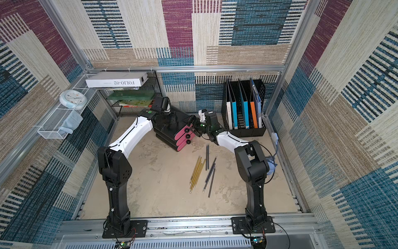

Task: Please place the pencils in the drawer according to their color
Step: Close the drawer in the storage box, then open the drawer in the storage box.

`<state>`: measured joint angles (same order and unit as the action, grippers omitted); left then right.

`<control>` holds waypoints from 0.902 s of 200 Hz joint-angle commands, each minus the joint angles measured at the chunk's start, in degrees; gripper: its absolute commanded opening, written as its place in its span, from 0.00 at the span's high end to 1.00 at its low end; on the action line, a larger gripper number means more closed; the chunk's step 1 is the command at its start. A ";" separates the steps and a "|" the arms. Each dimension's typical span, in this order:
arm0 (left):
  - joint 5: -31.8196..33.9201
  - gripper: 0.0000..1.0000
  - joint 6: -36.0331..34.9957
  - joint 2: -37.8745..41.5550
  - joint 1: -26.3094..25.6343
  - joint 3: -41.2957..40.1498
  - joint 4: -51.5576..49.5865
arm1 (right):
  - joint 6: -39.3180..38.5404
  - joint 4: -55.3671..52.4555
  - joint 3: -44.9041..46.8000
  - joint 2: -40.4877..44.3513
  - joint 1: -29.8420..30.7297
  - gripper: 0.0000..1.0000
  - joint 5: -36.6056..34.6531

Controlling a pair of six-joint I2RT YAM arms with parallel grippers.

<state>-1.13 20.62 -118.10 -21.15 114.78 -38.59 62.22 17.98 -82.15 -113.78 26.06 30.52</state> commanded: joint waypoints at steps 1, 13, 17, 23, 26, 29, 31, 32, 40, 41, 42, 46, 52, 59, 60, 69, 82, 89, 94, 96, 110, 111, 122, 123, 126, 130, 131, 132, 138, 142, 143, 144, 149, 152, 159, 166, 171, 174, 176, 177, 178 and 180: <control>-1.91 0.56 0.81 -0.14 -0.01 -1.92 -9.06 | -0.99 2.17 2.67 3.03 -0.25 0.01 -0.02; -1.86 0.56 0.67 0.35 -0.04 -2.72 -8.69 | -1.04 2.79 5.53 5.11 -0.64 0.01 -0.44; -1.88 0.56 0.73 0.39 -0.03 -2.95 -8.61 | -1.00 3.24 6.70 5.82 -0.85 0.01 -0.54; -1.89 0.56 0.81 0.59 -0.03 -3.35 -8.44 | -0.64 4.07 8.48 6.89 -0.99 0.01 -0.71; -1.91 0.56 0.81 0.66 -0.04 -3.54 -8.36 | -0.41 4.50 9.54 7.53 -1.08 0.01 -0.85; -1.95 0.56 0.82 0.76 -0.04 -3.64 -8.29 | -0.16 5.10 10.54 7.99 -1.17 0.01 -0.90; -1.95 0.56 0.80 0.81 -0.04 -3.78 -8.24 | 0.12 5.57 11.12 8.29 -1.29 0.01 -0.95; -1.99 0.56 0.81 0.83 -0.04 -3.82 -8.16 | 0.24 5.75 11.56 8.39 -1.33 0.01 -0.97; -2.12 0.56 0.85 0.99 -0.03 -4.16 -8.04 | 1.08 7.47 14.16 9.40 -1.48 0.01 -0.92; -2.12 0.56 0.79 1.01 -0.03 -4.19 -8.11 | 1.20 7.62 14.45 9.51 -1.51 0.01 -0.91; -2.12 0.56 0.76 1.02 -0.03 -4.20 -8.09 | 1.27 7.79 14.72 9.61 -1.53 0.01 -0.91; -2.15 0.56 0.81 1.03 -0.04 -4.34 -8.08 | 1.62 8.44 15.92 9.98 -1.54 0.01 -0.90; -2.26 0.56 0.75 1.07 -0.04 -4.53 -8.00 | 2.00 9.32 17.51 10.47 -1.54 0.01 -0.95; -2.21 0.56 0.73 1.19 -0.04 -4.65 -7.96 | 2.48 10.44 19.18 10.76 -1.57 0.01 -0.86; -2.21 0.56 0.73 1.20 -0.04 -4.65 -7.93 | 2.56 10.60 19.46 10.81 -1.56 0.01 -0.84; -2.21 0.56 0.65 1.21 -0.03 -4.77 -7.91 | 3.56 12.58 21.56 10.99 -1.56 0.01 -0.58; -2.27 0.56 0.51 1.21 -0.04 -4.74 -7.93 | 5.35 15.49 24.09 10.76 -1.61 0.01 -0.33; -2.20 0.56 0.51 1.23 -0.04 -4.82 -7.99 | 6.06 17.00 25.11 10.54 -1.62 0.00 -0.23; -2.28 0.56 0.56 1.29 -0.04 -4.84 -7.92 | 6.58 17.82 25.61 10.30 -1.60 0.01 -0.20; -2.23 0.56 0.52 1.30 -0.04 -4.83 -7.91 | 6.77 18.22 25.85 10.26 -1.67 0.01 -0.20; -2.35 0.56 0.51 1.20 0.01 -4.74 -7.92 | 8.18 20.55 26.58 9.24 -1.61 0.04 0.12; -2.32 0.56 0.58 1.21 -0.01 -4.70 -7.91 | 8.27 20.67 26.59 9.17 -1.58 0.04 0.14; -2.35 0.56 0.65 1.12 -0.03 -4.70 -7.95 | 9.07 21.74 26.39 8.06 -1.61 0.07 0.53; -2.37 0.57 0.69 1.12 -0.03 -4.68 -7.93 | 9.16 21.88 26.36 8.01 -1.58 0.07 0.56; -2.39 0.57 0.66 1.12 -0.03 -4.66 -7.84 | 9.38 22.11 26.26 7.64 -1.67 0.09 0.66; -2.39 0.57 0.73 1.10 -0.04 -4.65 -7.90 | 9.73 22.68 26.17 7.20 -1.58 0.11 0.84; -2.39 0.57 0.73 1.11 -0.04 -4.70 -7.90 | 9.79 22.88 26.17 7.14 -1.61 0.11 0.89; -2.43 0.56 0.73 1.12 -0.04 -4.68 -7.90 | 9.91 23.06 26.12 7.02 -1.58 0.12 0.87; -2.40 0.57 0.74 1.07 -0.04 -4.70 -7.88 | 10.46 23.85 26.03 6.39 -1.54 0.14 1.16; -2.39 0.57 0.75 1.03 -0.04 -4.73 -7.87 | 10.86 24.20 25.88 5.95 -1.56 0.15 1.28; -2.39 0.57 0.74 1.03 -0.04 -4.74 -7.89 | 10.93 24.25 25.85 5.85 -1.55 0.15 1.29; -2.39 0.57 0.69 0.99 -0.04 -4.74 -7.85 | 10.96 24.36 25.78 5.76 -1.55 0.15 1.33; -2.46 0.57 0.79 0.97 -0.04 -4.74 -7.90 | 11.23 24.68 25.52 5.26 -1.55 0.18 1.42; -2.51 0.57 0.81 1.03 -0.04 -4.74 -7.85 | 11.37 24.80 25.38 4.99 -1.54 0.20 1.51; -2.50 0.57 0.77 1.03 -0.08 -4.74 -7.88 | 11.51 25.07 25.04 4.35 -1.54 0.24 1.68; -2.48 0.57 0.88 1.01 -0.03 -4.74 -7.87 | 11.78 25.34 24.72 3.72 -1.48 0.26 1.67; -2.48 0.57 0.91 1.03 -0.03 -4.74 -7.89 | 11.87 25.56 24.52 3.37 -1.48 0.28 1.73; -2.48 0.57 0.91 1.01 -0.04 -4.74 -7.93 | 11.95 25.65 24.43 3.14 -1.46 0.30 1.81; -2.48 0.57 0.91 0.96 -0.04 -4.74 -7.87 | 12.00 25.69 24.30 2.97 -1.46 0.30 1.82; -2.48 0.57 0.91 1.00 -0.04 -4.74 -7.89 | 12.03 25.70 24.27 2.96 -1.46 0.31 1.82; -2.48 0.57 0.91 1.02 -0.04 -4.74 -7.85 | 12.04 25.75 24.25 2.87 -1.46 0.31 1.82; -2.48 0.57 0.89 1.03 -0.04 -4.74 -7.89 | 12.05 25.78 24.19 2.68 -1.50 0.32 1.86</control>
<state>-1.65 20.60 -116.01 -21.15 110.80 -35.64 72.71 39.88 -56.99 -109.78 24.51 31.42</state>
